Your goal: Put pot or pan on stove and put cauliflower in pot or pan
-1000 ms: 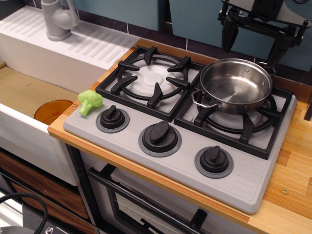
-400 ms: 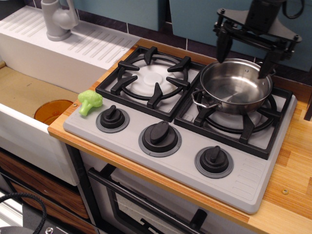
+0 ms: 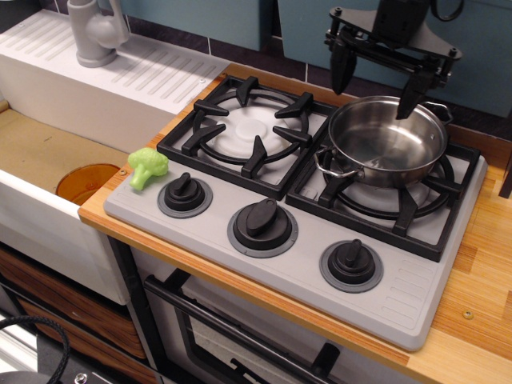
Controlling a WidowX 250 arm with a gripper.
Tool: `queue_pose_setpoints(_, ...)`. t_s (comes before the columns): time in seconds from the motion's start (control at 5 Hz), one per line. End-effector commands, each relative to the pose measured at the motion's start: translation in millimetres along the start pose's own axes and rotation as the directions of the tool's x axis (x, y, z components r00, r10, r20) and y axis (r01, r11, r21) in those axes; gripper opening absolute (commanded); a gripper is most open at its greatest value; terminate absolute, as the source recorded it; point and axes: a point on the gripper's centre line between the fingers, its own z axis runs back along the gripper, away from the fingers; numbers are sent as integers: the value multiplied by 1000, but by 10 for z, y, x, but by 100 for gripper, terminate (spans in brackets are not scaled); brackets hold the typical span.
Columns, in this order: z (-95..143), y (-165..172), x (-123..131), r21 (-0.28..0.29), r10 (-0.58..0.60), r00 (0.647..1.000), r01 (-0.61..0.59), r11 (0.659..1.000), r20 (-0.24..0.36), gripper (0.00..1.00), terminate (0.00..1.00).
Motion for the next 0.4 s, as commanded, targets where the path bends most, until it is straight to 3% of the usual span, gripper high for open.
queue_pose_setpoints(0.0,153,157,21,2,5,998,-6,1000,70,100,0)
queue_pose_setpoints(0.2,95,188,-6,-2,18,997,-18,1000,76,100,0)
